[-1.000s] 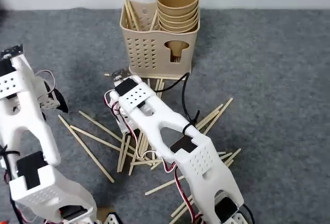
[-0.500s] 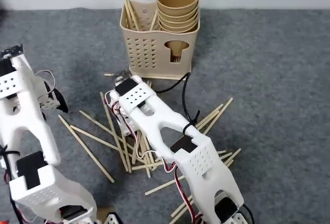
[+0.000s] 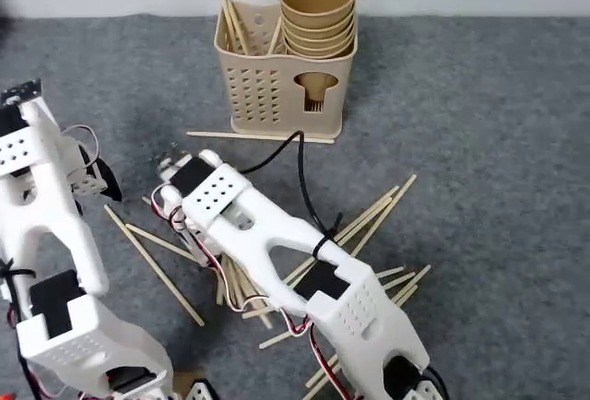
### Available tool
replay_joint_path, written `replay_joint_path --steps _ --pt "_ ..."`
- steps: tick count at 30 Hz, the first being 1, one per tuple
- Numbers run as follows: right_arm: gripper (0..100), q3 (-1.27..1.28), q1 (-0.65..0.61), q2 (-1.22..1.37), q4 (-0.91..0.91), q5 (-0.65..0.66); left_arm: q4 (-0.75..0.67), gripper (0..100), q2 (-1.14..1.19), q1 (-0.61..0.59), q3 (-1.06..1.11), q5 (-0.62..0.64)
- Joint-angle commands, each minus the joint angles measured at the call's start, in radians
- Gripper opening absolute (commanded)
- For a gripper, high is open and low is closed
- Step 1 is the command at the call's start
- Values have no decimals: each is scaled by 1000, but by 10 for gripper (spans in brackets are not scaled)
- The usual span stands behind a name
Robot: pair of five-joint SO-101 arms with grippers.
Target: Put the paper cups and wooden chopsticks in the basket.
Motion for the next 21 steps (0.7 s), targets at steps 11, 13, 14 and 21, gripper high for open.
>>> replay_joint_path --steps 11,13,14,21 --pt "253 -60 12 2 61 100 21 206 -46 -6 -1 6" --pt "231 -60 21 2 61 100 21 206 -46 -6 -1 6" --pt "217 -60 24 2 61 100 21 206 -46 -6 -1 6" --pt "184 -60 28 2 61 100 21 206 -46 -5 -1 6"
